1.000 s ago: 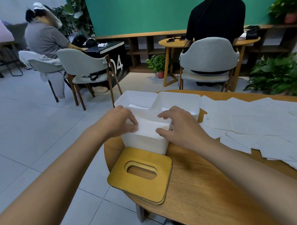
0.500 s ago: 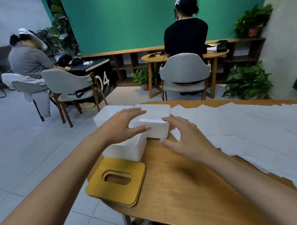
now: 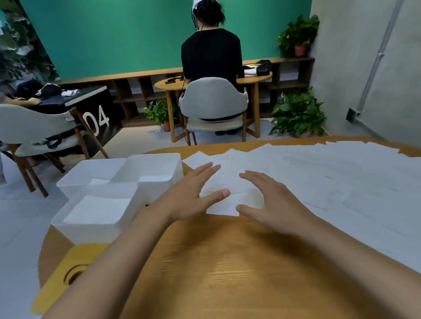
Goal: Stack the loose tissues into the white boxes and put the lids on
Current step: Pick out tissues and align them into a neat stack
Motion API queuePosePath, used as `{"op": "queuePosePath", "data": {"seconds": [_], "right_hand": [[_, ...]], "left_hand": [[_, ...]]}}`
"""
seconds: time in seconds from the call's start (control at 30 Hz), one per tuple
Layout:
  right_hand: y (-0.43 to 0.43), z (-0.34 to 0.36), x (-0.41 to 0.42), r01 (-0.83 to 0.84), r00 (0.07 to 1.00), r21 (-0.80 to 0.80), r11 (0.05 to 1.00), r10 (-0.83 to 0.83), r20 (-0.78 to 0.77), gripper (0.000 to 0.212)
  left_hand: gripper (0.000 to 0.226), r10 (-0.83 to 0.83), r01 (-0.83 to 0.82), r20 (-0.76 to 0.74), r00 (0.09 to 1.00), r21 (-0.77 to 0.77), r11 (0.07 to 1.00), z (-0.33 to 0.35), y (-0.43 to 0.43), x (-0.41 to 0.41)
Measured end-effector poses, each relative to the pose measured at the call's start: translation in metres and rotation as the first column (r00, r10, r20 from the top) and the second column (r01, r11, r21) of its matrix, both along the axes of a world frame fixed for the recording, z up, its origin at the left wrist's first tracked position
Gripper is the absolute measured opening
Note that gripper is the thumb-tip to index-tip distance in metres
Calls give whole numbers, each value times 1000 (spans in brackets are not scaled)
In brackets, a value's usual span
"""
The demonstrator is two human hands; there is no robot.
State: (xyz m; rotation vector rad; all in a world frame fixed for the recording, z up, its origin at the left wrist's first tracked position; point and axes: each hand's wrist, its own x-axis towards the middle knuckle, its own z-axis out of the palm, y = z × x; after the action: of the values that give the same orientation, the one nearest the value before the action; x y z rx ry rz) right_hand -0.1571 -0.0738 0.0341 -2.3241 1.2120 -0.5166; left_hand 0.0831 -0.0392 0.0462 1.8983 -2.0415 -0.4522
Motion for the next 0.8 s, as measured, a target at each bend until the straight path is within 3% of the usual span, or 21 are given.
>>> {"op": "queuePosePath", "data": {"seconds": [0.3,0.47,0.6,0.8], "right_hand": [[-70,-56,-61,68,947,-106,992,-97,-305,73],[-73,-74,-65,64,949,-104,992,-93,-302,75],[-71,-78,-66,77,961,-103,992,-101,-256,90],[-61,-67,-60,106,965,-111,988,-129,-229,86]], "left_hand": [[78,-77,76,58,995,22,997,-58,-82,-58],[74,-66,65,63,996,20,998,-79,-94,-70],[72,-19,25,113,993,-61,998,-84,-84,-71],[63,43,-26,112,993,-152,988,-82,-58,-72]]}}
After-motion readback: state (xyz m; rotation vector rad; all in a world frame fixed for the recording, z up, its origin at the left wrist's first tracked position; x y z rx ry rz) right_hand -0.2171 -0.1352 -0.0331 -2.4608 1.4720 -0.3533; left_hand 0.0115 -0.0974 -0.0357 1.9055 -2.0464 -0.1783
